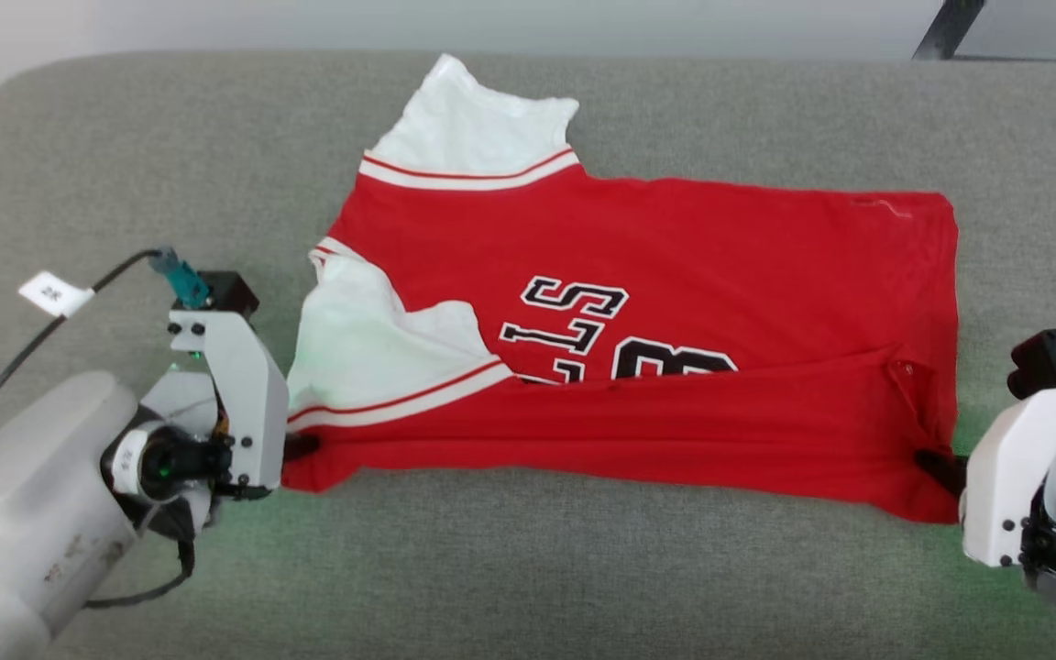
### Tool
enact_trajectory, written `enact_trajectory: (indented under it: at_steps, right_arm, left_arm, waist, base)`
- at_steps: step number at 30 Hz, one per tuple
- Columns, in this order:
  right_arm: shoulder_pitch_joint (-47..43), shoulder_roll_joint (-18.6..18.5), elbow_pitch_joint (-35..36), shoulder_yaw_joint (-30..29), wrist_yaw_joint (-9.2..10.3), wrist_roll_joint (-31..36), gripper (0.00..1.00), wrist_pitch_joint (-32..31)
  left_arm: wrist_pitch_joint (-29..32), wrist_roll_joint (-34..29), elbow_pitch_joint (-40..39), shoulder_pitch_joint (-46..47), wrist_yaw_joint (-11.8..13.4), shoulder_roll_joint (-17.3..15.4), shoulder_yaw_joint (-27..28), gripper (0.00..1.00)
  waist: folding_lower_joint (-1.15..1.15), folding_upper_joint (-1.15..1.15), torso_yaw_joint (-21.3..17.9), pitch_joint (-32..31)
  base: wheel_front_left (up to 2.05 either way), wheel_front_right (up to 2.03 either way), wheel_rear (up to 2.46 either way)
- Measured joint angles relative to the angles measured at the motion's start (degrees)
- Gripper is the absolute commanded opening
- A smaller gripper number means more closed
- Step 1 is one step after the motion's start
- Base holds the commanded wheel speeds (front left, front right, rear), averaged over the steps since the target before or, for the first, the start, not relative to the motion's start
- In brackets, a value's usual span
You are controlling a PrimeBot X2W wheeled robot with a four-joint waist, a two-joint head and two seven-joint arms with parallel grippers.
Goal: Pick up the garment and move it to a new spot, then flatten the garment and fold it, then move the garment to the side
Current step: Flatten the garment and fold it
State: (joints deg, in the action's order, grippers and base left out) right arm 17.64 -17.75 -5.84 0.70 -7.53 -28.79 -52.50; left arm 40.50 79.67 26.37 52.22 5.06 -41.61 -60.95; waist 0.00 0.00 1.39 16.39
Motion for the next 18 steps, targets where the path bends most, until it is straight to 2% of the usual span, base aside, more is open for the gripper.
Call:
enact_trajectory:
  at_steps: [8, 18]
  right_arm:
    - [-2.3, -2.3, 2.4, -0.2, 0.0, -1.4, 0.0, -2.3]
    - [-6.9, -4.8, 7.2, 0.0, 0.0, -2.9, 0.0, -6.2]
  left_arm:
    - [2.4, 0.5, -4.2, -1.5, 1.9, -1.9, -0.7, 0.0]
    - [4.2, 1.5, -13.4, -6.0, 6.8, -5.8, -2.1, 0.0]
  waist:
    - [0.0, 0.0, 0.8, -3.5]
    - [0.0, 0.0, 1.9, -7.0]
  base:
    - [0.0, 0.0, 0.0]
    - [0.0, 0.0, 0.0]
